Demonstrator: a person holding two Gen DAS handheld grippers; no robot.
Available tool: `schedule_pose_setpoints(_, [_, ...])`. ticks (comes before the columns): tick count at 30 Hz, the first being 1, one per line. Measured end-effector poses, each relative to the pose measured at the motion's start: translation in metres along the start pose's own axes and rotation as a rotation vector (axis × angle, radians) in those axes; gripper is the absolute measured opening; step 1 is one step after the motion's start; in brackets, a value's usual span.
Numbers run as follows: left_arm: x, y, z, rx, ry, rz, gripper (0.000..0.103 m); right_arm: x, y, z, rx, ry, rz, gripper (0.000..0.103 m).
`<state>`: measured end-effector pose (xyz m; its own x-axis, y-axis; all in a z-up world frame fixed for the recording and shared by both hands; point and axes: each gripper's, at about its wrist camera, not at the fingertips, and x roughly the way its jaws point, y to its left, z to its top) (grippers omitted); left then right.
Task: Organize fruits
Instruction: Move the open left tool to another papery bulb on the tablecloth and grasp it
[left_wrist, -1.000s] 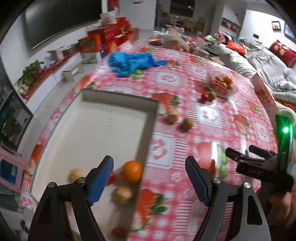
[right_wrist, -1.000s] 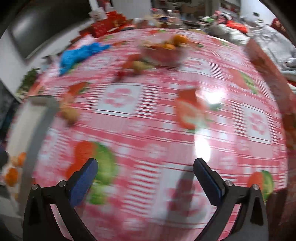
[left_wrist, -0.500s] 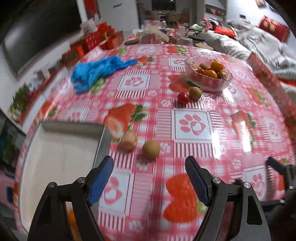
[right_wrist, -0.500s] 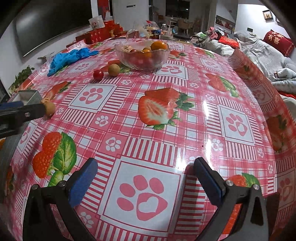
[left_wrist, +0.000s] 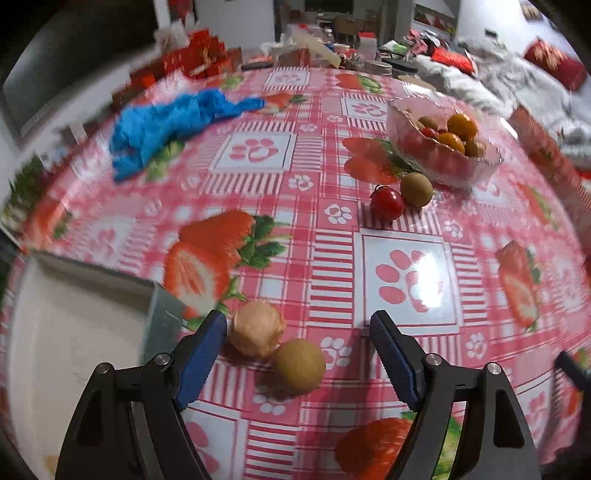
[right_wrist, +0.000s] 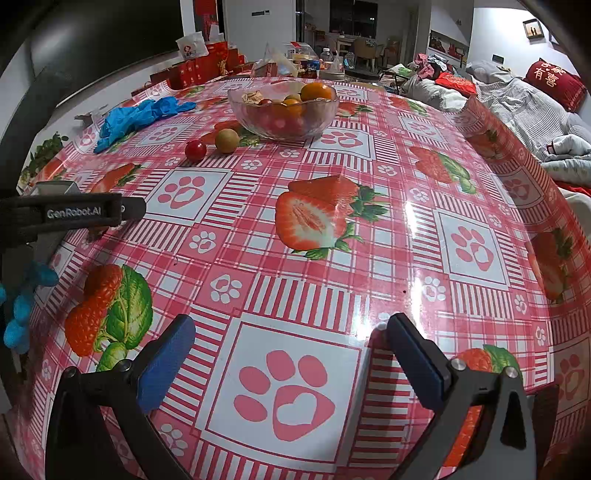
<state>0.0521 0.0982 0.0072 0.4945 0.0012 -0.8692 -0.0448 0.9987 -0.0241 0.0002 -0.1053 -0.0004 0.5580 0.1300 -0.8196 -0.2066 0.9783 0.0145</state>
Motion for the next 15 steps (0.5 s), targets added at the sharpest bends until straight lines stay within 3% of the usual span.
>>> schedule_pose_setpoints(4, [-0.01,-0.015,-0.016,0.075,-0.006,-0.056,0.081,0.0,0.0,0.0,0.0,0.0,0.0,0.103])
schedule_pose_setpoints(8, [-0.032,-0.021,-0.036,0.077,0.0,-0.203,0.081,0.0,0.0,0.0,0.0,0.0,0.001,0.103])
schedule_pose_setpoints(13, [-0.056,-0.002,-0.037,0.001,-0.041,-0.202,0.081,-0.001,0.0,-0.001,0.0,0.0,0.001,0.103])
schedule_pose_setpoints(15, [-0.056,0.004,-0.032,-0.003,-0.051,-0.166,0.081,0.0,0.0,0.0,0.001,0.0,0.001,0.103])
